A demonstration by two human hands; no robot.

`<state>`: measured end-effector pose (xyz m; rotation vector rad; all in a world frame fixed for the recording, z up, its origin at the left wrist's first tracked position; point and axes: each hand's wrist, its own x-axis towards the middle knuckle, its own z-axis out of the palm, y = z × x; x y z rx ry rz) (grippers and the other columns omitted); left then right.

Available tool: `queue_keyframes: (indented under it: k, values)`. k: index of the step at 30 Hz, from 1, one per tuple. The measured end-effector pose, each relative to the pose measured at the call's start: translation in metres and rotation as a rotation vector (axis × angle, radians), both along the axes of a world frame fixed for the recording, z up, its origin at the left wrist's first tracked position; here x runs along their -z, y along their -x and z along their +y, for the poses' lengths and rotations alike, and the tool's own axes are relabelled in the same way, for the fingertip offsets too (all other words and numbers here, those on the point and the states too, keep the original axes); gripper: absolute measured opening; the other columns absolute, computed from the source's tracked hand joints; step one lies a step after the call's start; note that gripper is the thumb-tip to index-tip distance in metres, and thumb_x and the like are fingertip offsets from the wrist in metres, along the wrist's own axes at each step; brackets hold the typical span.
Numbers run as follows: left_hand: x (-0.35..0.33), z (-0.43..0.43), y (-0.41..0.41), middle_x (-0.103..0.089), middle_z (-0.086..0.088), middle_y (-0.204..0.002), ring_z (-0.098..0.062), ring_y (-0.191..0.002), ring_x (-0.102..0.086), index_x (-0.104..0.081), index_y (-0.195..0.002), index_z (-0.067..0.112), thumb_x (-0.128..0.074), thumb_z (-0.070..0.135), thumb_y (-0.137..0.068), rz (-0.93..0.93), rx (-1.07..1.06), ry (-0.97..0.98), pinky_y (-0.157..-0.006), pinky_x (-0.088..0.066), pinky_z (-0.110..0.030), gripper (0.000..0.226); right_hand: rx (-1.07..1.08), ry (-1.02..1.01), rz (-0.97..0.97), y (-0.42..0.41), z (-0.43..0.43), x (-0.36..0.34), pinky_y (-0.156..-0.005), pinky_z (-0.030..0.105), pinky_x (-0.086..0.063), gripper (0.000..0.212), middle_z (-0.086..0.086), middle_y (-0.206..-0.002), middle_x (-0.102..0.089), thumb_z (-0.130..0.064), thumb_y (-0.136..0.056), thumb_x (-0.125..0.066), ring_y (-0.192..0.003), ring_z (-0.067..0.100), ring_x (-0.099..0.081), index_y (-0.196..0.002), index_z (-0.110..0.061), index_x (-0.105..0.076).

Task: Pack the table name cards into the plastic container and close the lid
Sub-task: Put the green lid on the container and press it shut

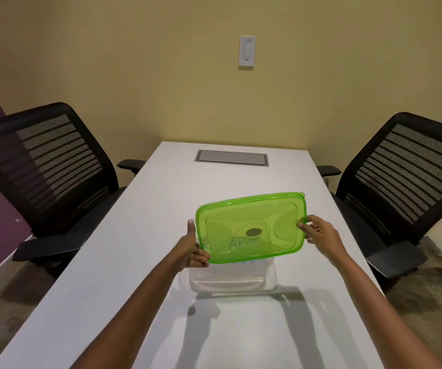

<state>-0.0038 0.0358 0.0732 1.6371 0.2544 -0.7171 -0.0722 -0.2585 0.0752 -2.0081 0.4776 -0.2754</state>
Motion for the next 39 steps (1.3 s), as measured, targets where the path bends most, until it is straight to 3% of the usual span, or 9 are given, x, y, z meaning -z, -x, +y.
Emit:
queue_keyframes:
  k: [6,8,16,22,26,29,31,34,39]
  values:
    - [0.009,0.01,-0.022,-0.046,-0.009,-0.061,-0.012,-0.03,-0.044,-0.048,-0.082,0.003,-0.047,0.024,-0.097,-0.187,-0.073,-0.156,-0.045,-0.045,-0.024,0.026,0.087,0.045,0.029,-0.031,0.021,0.003,-0.059,0.032,-0.05,0.031,0.019,-0.086,-0.064,-0.023,-0.088,-0.063,-0.064,0.021,-0.054,-0.111,-0.001,-0.064]
    - [0.017,0.015,-0.031,-0.044,-0.007,-0.062,-0.016,-0.045,-0.043,-0.046,-0.066,0.008,-0.055,0.017,-0.093,-0.277,-0.065,-0.272,-0.05,-0.044,-0.026,0.03,0.113,0.068,0.044,-0.04,0.027,0.006,-0.077,0.04,-0.05,0.034,0.024,-0.092,-0.067,-0.023,-0.088,-0.063,-0.078,0.027,-0.057,-0.113,0.0,-0.065]
    - [0.041,0.023,-0.044,-0.046,-0.007,-0.052,-0.02,-0.047,-0.047,-0.044,-0.049,0.011,-0.062,0.014,-0.087,-0.309,-0.07,-0.514,-0.083,-0.056,-0.039,0.043,0.06,0.162,0.223,-0.066,0.044,0.026,-0.094,0.036,-0.044,0.04,0.023,-0.119,-0.066,-0.023,-0.09,-0.061,-0.115,0.034,-0.058,-0.12,0.002,-0.061]
    - [0.053,0.023,-0.054,-0.047,-0.005,-0.054,-0.019,-0.046,-0.048,-0.042,-0.05,0.01,-0.064,0.011,-0.086,-0.268,-0.068,-0.54,-0.078,-0.057,-0.041,0.041,0.025,0.187,0.356,-0.071,0.046,0.048,-0.056,0.03,-0.027,0.04,0.013,-0.055,-0.045,-0.023,-0.091,-0.059,-0.072,0.026,-0.046,-0.062,0.004,-0.054]
    - [0.057,0.023,-0.057,-0.048,-0.006,-0.054,-0.019,-0.045,-0.048,-0.045,-0.05,0.01,-0.065,0.008,-0.084,-0.246,-0.07,-0.539,-0.078,-0.057,-0.041,0.039,0.037,0.229,0.407,-0.072,0.045,0.06,-0.056,0.03,-0.023,0.051,0.005,-0.049,-0.033,-0.023,-0.091,-0.059,-0.071,0.024,-0.041,-0.048,-0.012,-0.033]
    - [0.06,0.024,-0.055,-0.048,-0.005,-0.052,-0.008,-0.027,-0.05,-0.045,-0.049,0.011,-0.066,0.006,-0.082,-0.235,-0.071,-0.537,-0.078,-0.058,-0.04,0.04,0.027,0.196,0.427,-0.07,0.046,0.064,-0.073,0.035,-0.042,0.033,0.024,-0.079,-0.066,-0.022,-0.091,-0.059,-0.091,0.036,-0.06,-0.076,0.007,-0.066]
    - [0.063,0.024,-0.054,-0.049,-0.004,-0.045,-0.003,-0.018,-0.045,-0.046,-0.047,0.012,-0.067,0.004,-0.081,-0.221,-0.094,-0.519,-0.078,-0.058,-0.04,0.041,0.03,0.181,0.4,-0.068,0.048,0.065,-0.09,0.034,-0.044,0.036,0.024,-0.115,-0.067,-0.022,-0.091,-0.058,-0.112,0.035,-0.058,-0.11,0.008,-0.065]
    - [0.067,0.025,-0.053,-0.045,0.005,-0.022,-0.001,-0.014,-0.04,-0.046,-0.046,0.012,-0.068,0.002,-0.079,-0.197,-0.142,-0.442,-0.073,-0.054,-0.036,0.041,0.02,0.181,0.378,-0.067,0.049,0.066,-0.094,0.034,-0.043,0.037,0.023,-0.123,-0.064,-0.021,-0.092,-0.057,-0.117,0.034,-0.057,-0.117,0.005,-0.062]
    - [0.07,0.025,-0.046,-0.056,-0.014,-0.088,-0.025,-0.079,-0.054,-0.057,-0.081,0.008,-0.065,0.004,-0.084,-0.134,-0.231,-0.275,-0.05,-0.043,-0.027,0.009,0.051,0.131,0.336,-0.063,0.046,0.072,-0.095,0.035,-0.044,0.036,0.022,-0.123,-0.064,-0.019,-0.091,-0.058,-0.11,0.032,-0.059,-0.12,0.003,-0.061]
